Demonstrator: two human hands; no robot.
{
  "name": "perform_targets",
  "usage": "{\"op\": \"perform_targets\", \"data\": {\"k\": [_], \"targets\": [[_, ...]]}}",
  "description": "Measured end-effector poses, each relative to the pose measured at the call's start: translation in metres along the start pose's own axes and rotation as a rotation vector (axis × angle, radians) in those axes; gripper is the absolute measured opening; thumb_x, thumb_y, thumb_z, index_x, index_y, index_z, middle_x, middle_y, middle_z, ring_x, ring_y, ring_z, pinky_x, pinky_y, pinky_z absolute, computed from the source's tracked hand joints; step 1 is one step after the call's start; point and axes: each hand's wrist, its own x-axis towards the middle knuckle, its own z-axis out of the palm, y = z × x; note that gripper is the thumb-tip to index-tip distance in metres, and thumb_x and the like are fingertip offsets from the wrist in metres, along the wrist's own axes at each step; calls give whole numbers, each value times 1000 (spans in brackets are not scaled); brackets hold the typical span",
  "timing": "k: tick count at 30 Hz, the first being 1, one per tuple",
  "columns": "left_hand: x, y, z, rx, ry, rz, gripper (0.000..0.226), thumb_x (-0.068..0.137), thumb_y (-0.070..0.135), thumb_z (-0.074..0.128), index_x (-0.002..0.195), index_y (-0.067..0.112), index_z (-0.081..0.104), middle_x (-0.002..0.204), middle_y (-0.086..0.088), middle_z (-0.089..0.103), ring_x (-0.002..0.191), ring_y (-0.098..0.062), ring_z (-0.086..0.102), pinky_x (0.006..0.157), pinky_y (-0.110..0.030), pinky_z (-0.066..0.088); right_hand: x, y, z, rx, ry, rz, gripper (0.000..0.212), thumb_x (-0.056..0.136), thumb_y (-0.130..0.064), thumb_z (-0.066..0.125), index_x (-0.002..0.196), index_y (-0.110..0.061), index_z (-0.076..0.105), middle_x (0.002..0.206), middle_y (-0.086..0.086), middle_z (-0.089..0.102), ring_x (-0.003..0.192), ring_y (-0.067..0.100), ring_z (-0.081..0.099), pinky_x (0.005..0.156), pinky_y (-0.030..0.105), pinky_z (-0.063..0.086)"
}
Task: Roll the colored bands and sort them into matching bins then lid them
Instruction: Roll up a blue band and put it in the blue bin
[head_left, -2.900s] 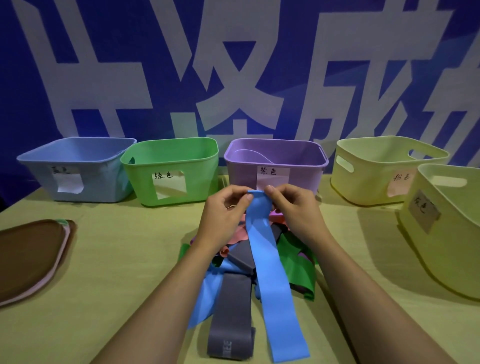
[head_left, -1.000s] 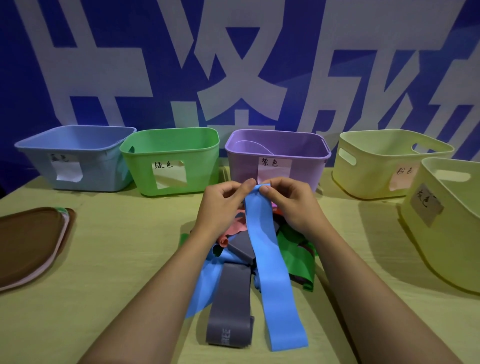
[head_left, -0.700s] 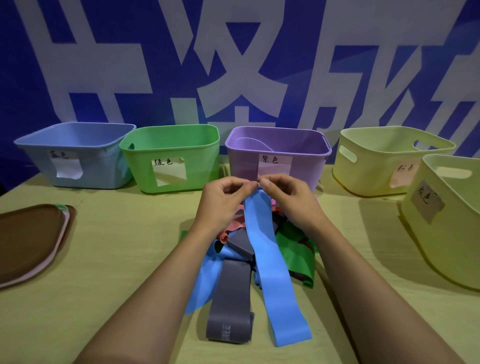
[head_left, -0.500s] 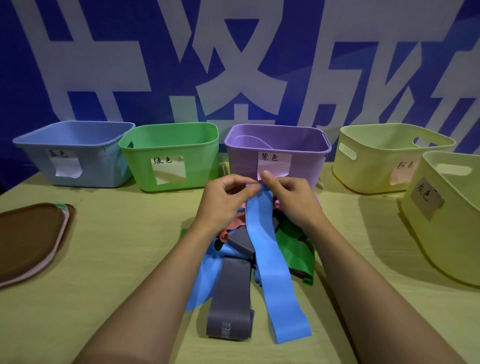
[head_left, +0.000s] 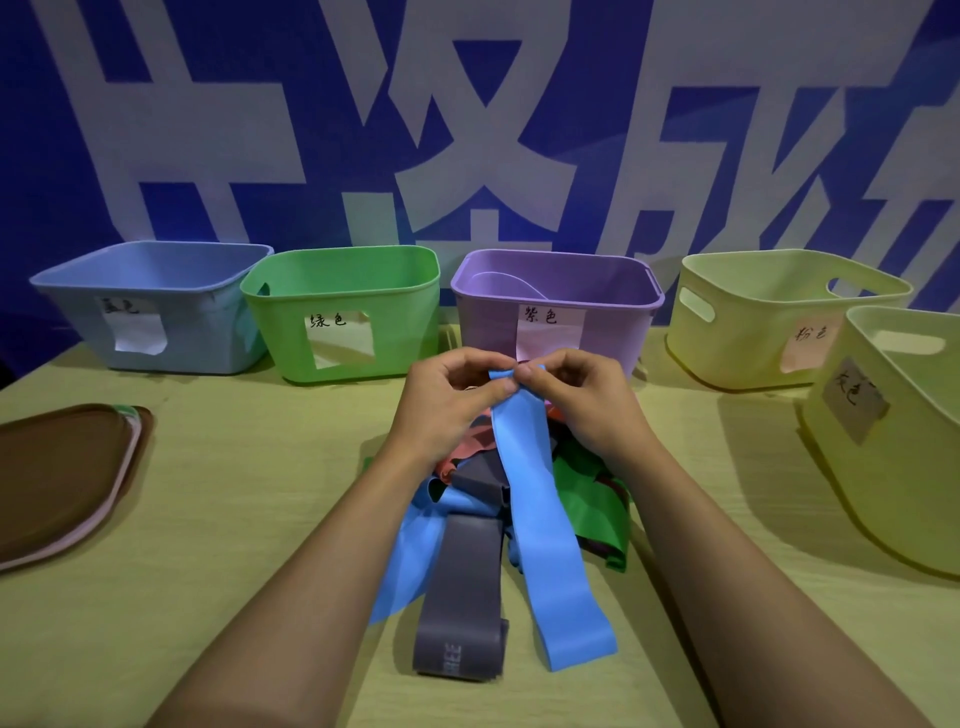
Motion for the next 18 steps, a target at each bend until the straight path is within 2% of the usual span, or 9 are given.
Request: {"op": "perform_targets", "data": {"k": [3,5,9,12,15,18], "targets": [[0,0,-2,-24,-18,-13,22,86,1,79,102,16,75,101,-1,80,99,-16,75,86,-26,59,-1,-1,0,56,-2,-17,17,85,-29,78,89,-13,76,89,9,77,81,11,71,73,26,56],[0,0,-1,-62,-24,-78,15,93,12,74,108,14,75,103,-4,79,100,-19,75,86,-29,60,0,-1,0,70,-2,-32,17,81,-32,79,87,-16,76,88,7,77,83,14,71,75,28,57],[0,-2,2,51,7,-136,30,96,40,69,94,12,80,90,-9,78,87,-28,75,81,-44,60,0,-1,0,61,-39,-59,4,87,-19,80,86,-18,76,87,8,77,81,16,70,73,29,57],[0,-1,2,23,26,-157,27,95,33,71,92,7,79,81,-8,77,73,-16,68,75,-38,56,-1,-2,0,81,-37,-47,6,85,-14,81,89,-14,77,87,10,77,81,16,71,73,29,57],[2,-1,0,-66,13,-193,19,92,26,75,97,8,79,90,-15,78,80,-20,71,81,-39,57,-3,-4,0,131,-47,-9,13,85,-12,81,97,-9,77,88,11,76,83,16,72,73,26,57],[3,-2,0,-89,21,-179,12,89,21,77,96,11,80,93,-13,79,83,-20,73,80,-38,60,-5,-9,0,104,-36,49,22,92,-30,73,97,-9,77,84,10,73,72,6,66,67,19,51]]}}
